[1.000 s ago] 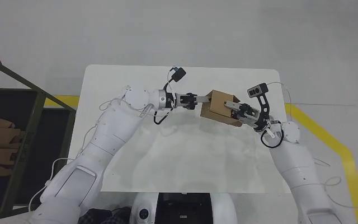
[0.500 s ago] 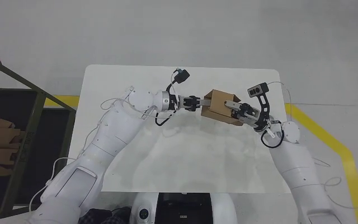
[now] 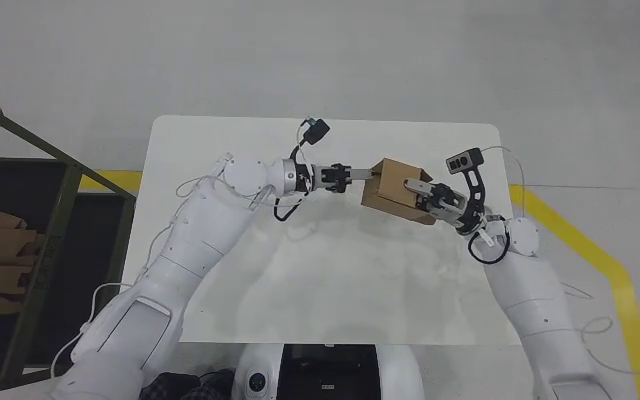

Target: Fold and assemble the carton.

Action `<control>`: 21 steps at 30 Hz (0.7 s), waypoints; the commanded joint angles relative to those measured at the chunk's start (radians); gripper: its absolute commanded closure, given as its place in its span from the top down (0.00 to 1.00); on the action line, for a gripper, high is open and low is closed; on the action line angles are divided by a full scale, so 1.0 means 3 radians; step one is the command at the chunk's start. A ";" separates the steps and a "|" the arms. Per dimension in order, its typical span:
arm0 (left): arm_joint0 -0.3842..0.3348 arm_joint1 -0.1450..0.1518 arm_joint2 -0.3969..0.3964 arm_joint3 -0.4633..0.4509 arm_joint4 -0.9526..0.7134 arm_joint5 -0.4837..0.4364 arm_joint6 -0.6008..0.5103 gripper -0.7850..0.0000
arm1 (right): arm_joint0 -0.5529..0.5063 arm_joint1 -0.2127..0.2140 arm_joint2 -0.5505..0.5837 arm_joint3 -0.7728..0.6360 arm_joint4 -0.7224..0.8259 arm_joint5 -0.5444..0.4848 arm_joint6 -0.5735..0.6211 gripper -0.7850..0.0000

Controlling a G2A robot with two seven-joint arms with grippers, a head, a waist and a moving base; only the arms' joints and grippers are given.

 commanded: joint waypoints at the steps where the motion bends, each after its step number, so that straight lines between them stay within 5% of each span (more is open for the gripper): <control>1: 0.0054 0.0016 -0.0078 -0.0019 -0.0033 -0.0032 0.0106 1.00 | 0.0012 0.0001 0.0001 0.0017 -0.0029 0.0007 -0.0006 0.00; 13: 0.0485 0.0113 -0.0474 -0.0437 0.0563 -0.1292 0.1121 1.00 | 0.0155 0.0034 0.0063 0.0103 -0.0162 0.0288 -0.0005 0.00; 21: 0.0517 0.0124 -0.0508 -0.0563 0.1523 -0.1616 0.1717 1.00 | 0.0279 0.0066 0.0131 0.0166 -0.0197 0.0570 0.0033 0.00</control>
